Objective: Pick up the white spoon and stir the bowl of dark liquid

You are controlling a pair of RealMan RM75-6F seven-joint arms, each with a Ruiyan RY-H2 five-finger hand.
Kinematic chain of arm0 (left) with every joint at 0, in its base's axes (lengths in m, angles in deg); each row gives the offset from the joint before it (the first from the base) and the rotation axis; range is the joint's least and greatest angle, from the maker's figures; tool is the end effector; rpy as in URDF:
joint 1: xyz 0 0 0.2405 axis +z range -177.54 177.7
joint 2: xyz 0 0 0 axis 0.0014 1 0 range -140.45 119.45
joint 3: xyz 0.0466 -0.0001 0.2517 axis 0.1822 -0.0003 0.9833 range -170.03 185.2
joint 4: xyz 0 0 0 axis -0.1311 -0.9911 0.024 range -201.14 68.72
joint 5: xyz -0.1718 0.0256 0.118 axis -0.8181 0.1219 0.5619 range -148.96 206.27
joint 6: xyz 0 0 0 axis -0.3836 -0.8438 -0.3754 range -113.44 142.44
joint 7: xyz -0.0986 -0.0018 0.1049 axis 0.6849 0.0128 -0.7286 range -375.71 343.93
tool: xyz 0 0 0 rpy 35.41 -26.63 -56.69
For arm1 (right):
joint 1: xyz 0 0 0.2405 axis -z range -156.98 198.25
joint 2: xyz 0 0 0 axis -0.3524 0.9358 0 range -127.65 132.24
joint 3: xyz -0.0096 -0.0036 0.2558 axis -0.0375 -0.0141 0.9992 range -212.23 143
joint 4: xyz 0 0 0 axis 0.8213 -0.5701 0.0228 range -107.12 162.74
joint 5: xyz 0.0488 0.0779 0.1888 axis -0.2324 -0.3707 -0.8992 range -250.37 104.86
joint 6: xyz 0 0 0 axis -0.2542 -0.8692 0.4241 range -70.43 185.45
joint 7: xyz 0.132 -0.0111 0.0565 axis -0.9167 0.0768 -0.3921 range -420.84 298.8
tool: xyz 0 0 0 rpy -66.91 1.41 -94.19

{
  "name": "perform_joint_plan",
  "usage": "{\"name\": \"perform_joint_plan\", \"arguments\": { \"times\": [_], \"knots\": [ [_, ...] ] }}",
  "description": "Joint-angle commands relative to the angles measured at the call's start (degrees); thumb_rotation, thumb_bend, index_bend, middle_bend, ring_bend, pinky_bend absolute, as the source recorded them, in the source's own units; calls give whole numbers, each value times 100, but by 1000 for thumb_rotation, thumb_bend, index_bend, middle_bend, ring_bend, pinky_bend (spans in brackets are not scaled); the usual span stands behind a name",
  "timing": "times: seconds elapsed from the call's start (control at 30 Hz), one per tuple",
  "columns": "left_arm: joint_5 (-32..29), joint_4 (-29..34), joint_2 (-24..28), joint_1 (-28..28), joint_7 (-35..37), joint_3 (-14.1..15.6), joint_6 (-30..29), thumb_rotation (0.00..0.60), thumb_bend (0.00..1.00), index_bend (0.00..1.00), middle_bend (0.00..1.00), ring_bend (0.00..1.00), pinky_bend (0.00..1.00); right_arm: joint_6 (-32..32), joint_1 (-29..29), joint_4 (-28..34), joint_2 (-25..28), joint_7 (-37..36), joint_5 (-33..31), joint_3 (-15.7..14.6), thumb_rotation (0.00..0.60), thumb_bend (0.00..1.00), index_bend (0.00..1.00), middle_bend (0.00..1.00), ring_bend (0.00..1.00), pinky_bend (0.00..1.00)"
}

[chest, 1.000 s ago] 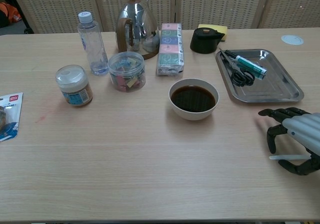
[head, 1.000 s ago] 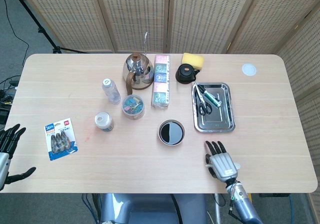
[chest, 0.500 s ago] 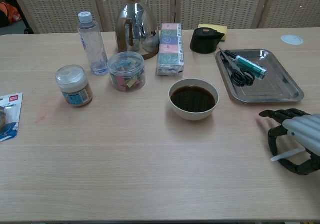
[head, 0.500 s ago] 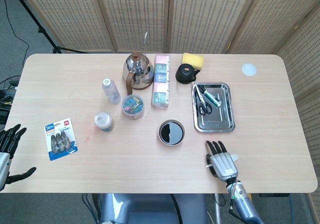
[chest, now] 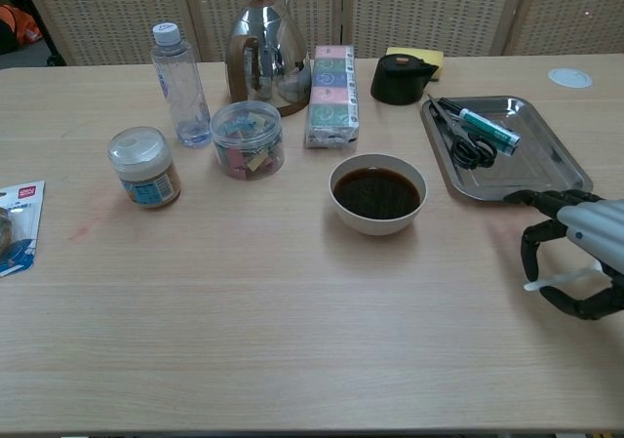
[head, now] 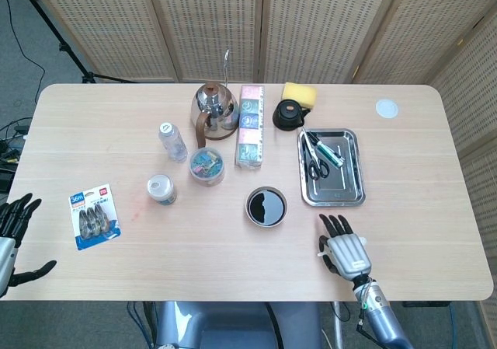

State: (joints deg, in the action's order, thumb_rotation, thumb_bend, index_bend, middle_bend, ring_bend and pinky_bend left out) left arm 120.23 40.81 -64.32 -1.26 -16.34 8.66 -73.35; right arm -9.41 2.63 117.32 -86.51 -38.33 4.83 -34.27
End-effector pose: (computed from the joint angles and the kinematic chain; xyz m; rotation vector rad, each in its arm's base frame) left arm -0.2718 0.1463 0.1846 -1.4175 -0.9725 -0.9504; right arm -0.2374 -0.2149 -0.0189 1.7694 -1.0357 0.7932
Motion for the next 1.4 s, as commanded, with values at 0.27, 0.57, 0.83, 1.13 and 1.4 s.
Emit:
{"name": "perform_joint_plan", "arguments": {
  "times": [0.27,0.57,0.83,1.13,1.4],
  "knots": [
    [26,17,24,15,54,9,-30,600,0,0,0,0,0,-86,-258,1286,808,-833,35,663,600,517,543,42,0,0],
    [28,32,40,14,81,17,-20,600,0,0,0,0,0,896,-982,2210,1359,-1706,-1078,1602,600,543,543,42,0,0],
    [13,26,78,17,172,8,-31,600,0,0,0,0,0,1265,-1655,2391,1162,-1843,-2056,2123,600,570,543,49,0,0],
    [-2,1,129,12,294,1,-27,600,0,0,0,0,0,1388,-2324,2104,665,-1748,-3044,2301,600,608,543,52,0,0],
    [-24,5,170,-9,346,14,39,600,0,0,0,0,0,1458,-2737,1607,160,-1867,-3481,2273,600,620,543,52,0,0]
  ]
}}
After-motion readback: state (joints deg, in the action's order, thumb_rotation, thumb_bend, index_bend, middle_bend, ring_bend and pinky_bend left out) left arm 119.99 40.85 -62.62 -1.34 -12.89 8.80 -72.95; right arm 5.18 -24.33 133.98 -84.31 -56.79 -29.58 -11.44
